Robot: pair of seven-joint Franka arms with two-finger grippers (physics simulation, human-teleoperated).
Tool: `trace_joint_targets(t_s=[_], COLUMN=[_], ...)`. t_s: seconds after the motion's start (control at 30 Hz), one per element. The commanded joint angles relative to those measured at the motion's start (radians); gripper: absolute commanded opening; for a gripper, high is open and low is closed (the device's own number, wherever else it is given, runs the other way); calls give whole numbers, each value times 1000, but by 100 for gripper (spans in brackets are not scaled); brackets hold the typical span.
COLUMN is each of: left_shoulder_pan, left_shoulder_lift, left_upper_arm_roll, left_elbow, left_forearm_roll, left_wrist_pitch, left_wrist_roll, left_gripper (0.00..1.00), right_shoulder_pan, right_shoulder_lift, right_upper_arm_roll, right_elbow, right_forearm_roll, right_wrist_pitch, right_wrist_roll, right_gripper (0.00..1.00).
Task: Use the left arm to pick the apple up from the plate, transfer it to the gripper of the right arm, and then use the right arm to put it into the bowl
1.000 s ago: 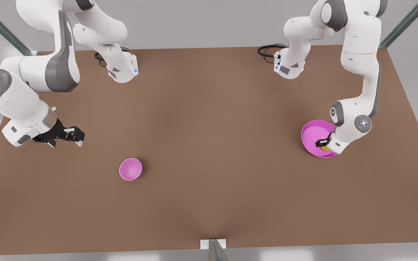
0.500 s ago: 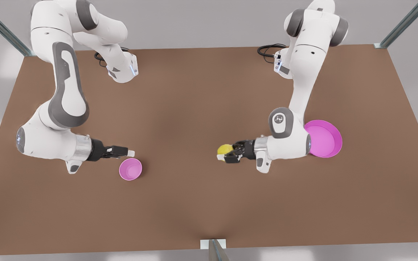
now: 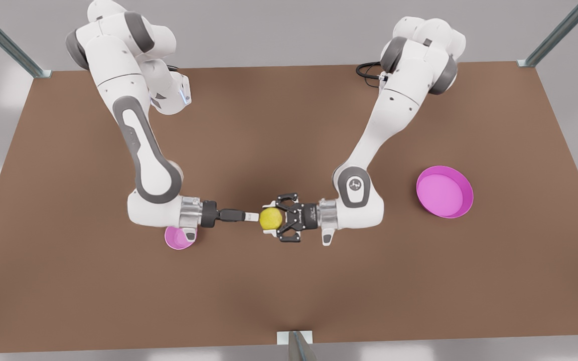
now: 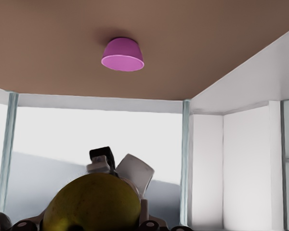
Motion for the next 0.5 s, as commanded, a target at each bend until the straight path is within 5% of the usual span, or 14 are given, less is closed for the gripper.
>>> trace_joint_targets(t_s=[0.0, 0.43, 0.47], left_shoulder_pan=[-4, -15, -15], left_shoulder_lift=[20, 18, 18], left_upper_arm_roll=[-5, -4, -4], left_elbow=[27, 33, 33], left_forearm_roll=[-15, -12, -11], left_wrist_pitch=[15, 12, 12], left_wrist_roll=[-345, -331, -330], left_gripper=[74, 75, 75], right_shoulder_pan=[12, 16, 16], right_shoulder_lift=[17, 38, 40], right_upper_arm_roll=[5, 88, 88], right_elbow=[-4, -3, -3], right_forearm_roll=[92, 161, 166], right_wrist_pitch=[61, 124, 125], right_wrist_roll=[-484, -583, -591], right_gripper=[100, 100, 93])
